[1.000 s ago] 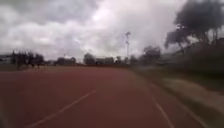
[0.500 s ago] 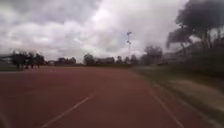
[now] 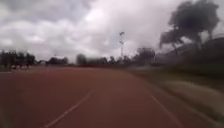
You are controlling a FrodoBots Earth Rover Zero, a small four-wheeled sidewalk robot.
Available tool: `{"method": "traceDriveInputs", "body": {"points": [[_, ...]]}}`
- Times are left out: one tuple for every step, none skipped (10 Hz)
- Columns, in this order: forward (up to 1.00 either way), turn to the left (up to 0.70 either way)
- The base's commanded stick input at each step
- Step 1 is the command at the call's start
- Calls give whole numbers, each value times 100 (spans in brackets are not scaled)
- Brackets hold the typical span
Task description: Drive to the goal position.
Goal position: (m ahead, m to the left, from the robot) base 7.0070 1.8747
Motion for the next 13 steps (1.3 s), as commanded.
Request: {"method": "traceDriveInputs", "body": {"points": [[85,-33],[85,-33],[85,-33],[85,-33],[85,-33],[85,-33],[85,-33],[85,-33],[85,-33],[85,-26],[85,-20],[85,-13],[85,-7]]}}
